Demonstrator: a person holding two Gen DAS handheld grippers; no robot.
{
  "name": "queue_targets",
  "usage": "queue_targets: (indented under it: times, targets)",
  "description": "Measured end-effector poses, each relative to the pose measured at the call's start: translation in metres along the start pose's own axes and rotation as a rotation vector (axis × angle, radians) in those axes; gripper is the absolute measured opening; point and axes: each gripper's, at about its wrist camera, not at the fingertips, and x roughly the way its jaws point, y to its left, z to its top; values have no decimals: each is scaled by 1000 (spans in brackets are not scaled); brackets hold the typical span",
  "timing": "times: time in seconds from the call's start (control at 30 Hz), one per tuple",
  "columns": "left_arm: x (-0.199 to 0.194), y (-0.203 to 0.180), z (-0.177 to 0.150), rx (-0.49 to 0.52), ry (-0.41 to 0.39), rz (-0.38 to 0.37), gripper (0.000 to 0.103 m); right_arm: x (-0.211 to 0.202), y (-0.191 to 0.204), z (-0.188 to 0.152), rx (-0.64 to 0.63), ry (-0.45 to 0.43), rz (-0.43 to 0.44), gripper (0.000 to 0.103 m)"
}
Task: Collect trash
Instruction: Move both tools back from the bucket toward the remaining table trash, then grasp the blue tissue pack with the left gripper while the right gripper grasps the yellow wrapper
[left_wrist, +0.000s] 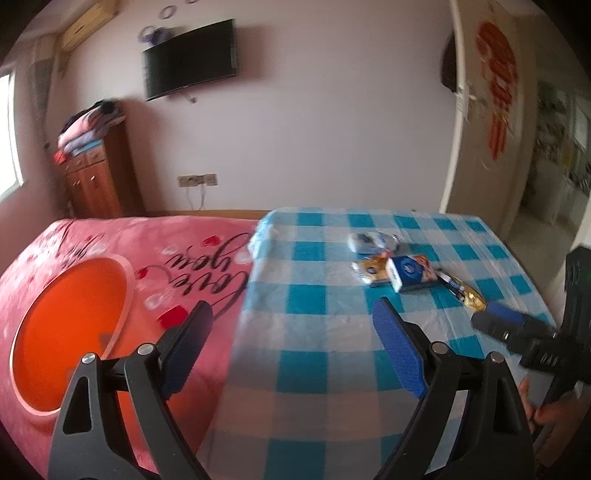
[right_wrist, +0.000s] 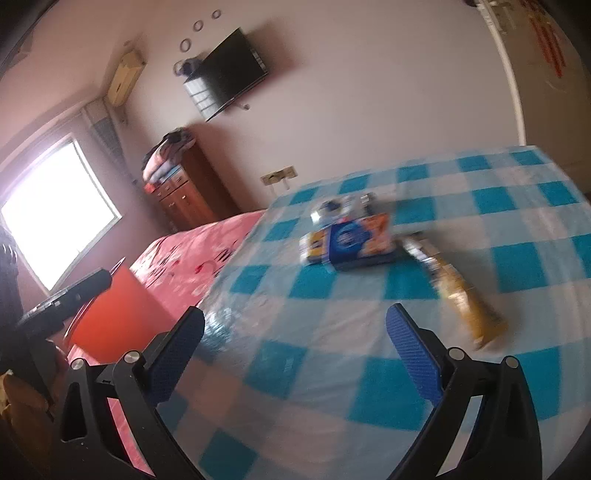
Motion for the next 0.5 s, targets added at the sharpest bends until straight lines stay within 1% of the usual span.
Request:
queue_targets:
  times: [0.13,0.3,0.5]
  targets:
    - [23,-29,4,76,29,-24,89,-6,-27,7,40,-11,-27,97]
    - [59,-64,8,161,73,-63,89,-7,-62,12,88,-2,-59,97]
    - [99,-110,17,320,110,-159,89,-2,-91,18,128,29,-66,97]
